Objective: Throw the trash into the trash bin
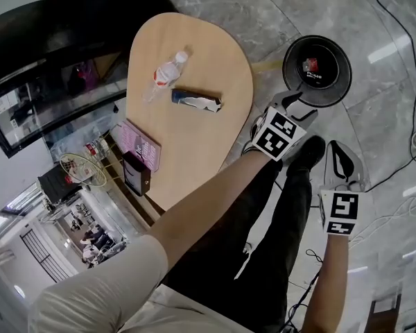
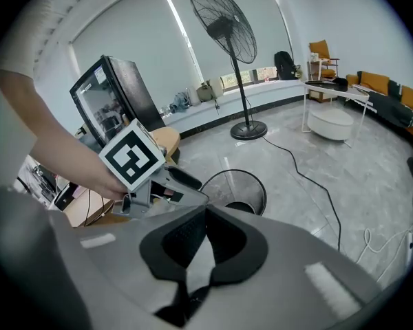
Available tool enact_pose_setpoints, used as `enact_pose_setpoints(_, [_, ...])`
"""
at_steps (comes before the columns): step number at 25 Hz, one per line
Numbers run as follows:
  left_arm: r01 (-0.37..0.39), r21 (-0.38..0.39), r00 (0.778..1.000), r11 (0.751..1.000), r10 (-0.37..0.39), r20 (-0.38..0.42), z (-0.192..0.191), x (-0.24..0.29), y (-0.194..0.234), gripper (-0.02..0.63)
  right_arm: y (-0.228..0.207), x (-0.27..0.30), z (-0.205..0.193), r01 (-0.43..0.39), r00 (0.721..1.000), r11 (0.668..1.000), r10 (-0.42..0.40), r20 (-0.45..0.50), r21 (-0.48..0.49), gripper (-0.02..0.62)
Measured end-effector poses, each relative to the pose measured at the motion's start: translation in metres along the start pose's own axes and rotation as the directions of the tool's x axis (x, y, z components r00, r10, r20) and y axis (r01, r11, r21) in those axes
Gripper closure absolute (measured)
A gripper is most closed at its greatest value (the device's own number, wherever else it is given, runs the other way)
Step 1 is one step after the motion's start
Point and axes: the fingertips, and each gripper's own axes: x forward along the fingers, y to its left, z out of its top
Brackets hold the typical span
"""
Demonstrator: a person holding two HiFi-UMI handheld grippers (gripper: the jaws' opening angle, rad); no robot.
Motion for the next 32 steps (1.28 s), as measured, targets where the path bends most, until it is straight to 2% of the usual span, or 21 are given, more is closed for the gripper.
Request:
enact_pose_setpoints(6, [-0.004, -0.01, 0.999, 1.0, 0.005, 0.05, 0.018, -0.044, -0.009, 0.439, 0.019, -0.007, 0.018, -0.002, 1.0, 1.0, 0.002, 0.007, -0.025, 0.584])
enact_pose_setpoints(13, [-0.053, -0.042, 0.994, 0.998, 0.057, 0.092, 0.028, -0.093, 0.0, 0.514, 0.05, -0.015, 0.033, -0.039, 0.999, 0.997, 0.039, 0.006, -0.062, 0.584])
enact_pose_setpoints(16, [-0.074, -0.06, 0.988, 0.995, 0.081, 0.129, 0.029, -0.11, 0.006, 0.542, 0.061, -0.015, 0.032, -0.055, 0.998, 0.996, 0.055, -0.006, -0.075, 0.584])
enact_pose_setpoints(20, [-0.094, -0.084, 0.986, 0.992, 0.104, 0.128, 0.019, -0.128, 0.015, 0.577, 0.075, -0.011, 0.035, -0.075, 0.997, 0.992, 0.074, -0.018, -0.099, 0.584])
enact_pose_setpoints(32, [-0.137, -0.166, 0.978, 0.977, 0.16, 0.135, -0.011, -0.205, 0.034, 0.598, 0.117, -0.017, 0.07, -0.119, 0.993, 0.979, 0.116, -0.028, -0.166, 0.584])
